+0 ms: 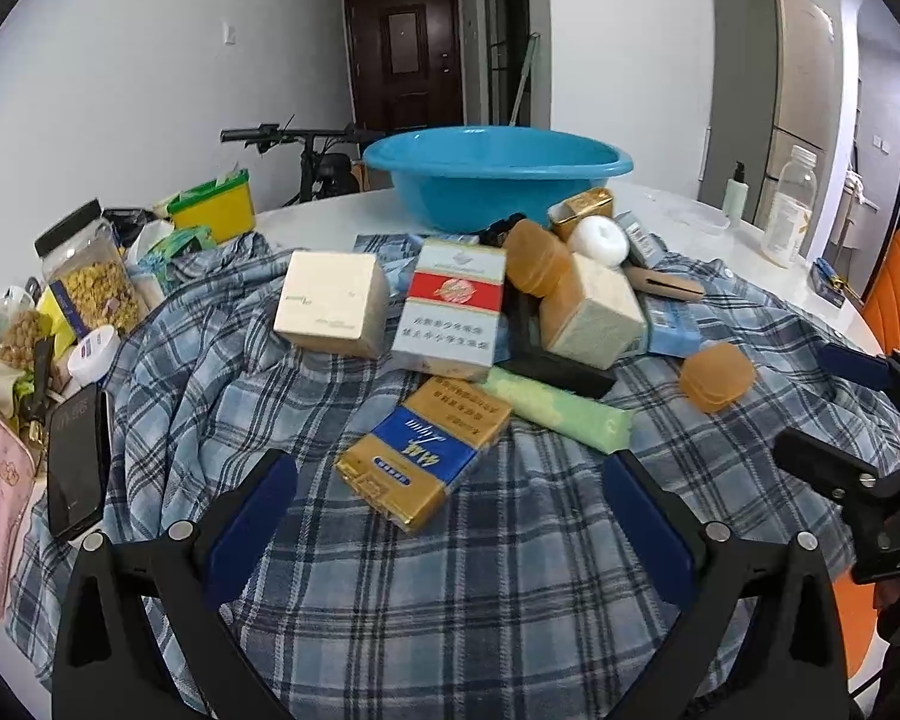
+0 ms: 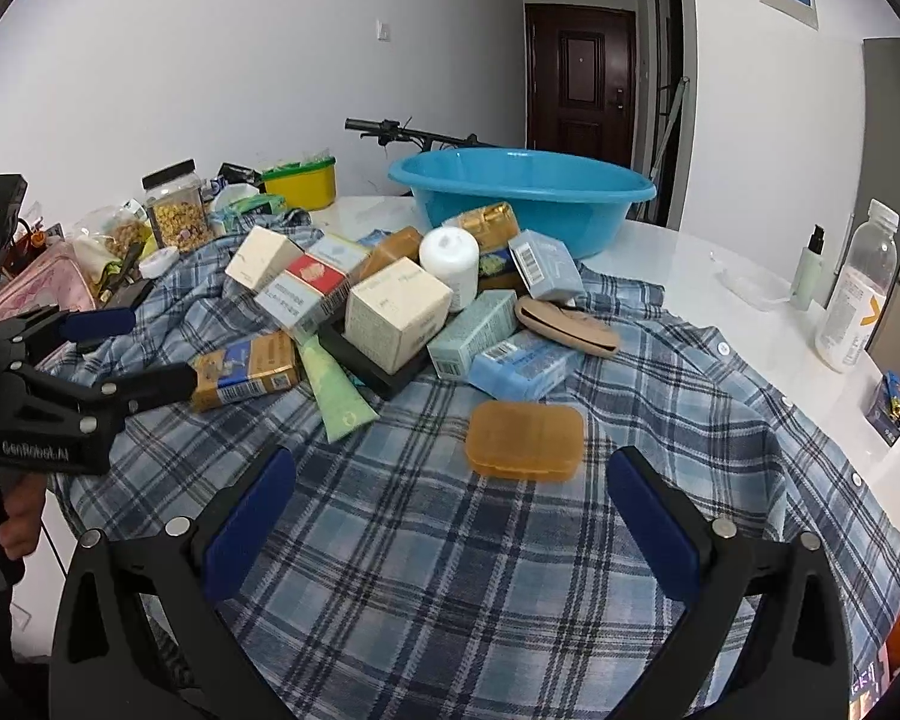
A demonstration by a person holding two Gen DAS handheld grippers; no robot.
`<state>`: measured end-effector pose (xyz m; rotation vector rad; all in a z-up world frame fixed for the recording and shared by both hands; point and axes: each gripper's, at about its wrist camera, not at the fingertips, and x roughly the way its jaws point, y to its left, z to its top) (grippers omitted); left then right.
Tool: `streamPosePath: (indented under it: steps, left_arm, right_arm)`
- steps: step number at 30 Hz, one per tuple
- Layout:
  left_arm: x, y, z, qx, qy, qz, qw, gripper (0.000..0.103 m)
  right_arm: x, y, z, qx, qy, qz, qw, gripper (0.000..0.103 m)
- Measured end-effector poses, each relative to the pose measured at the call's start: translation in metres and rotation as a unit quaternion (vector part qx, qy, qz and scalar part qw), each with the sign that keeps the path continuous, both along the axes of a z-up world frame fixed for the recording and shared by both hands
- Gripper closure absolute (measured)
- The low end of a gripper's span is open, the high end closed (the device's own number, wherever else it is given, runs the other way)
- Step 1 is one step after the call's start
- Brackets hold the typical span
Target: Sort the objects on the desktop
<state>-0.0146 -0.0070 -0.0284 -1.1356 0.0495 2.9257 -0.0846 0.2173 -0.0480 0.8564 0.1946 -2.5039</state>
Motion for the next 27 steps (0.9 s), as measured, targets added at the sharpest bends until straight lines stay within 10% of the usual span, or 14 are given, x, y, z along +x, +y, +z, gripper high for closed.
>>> streamPosePath:
  steps: [14,19,27]
  left_arm:
    - [-0.025,-0.026,-0.017,0.024,-0.017,-0.035,0.9990,0.001]
    - [-0.049,-0.039,-0.030,0.042,-0.053,-0.050,0.9965,0.028]
    - [-0.065,-0.036,-0.041,0.038,-0.082,-0.089,0.9919,0.029]
  right_arm:
    - [-0.014,-0.003,-0.003,0.011,-0.015,0.006,1.000,0.000]
    - [-0.021,-0.001,-0.007,0.009,-0.031,0.014,0.999,0.000]
    - [-0.034,0.004,-0.005,0.000,-0.038,0.009,0.999,0.000]
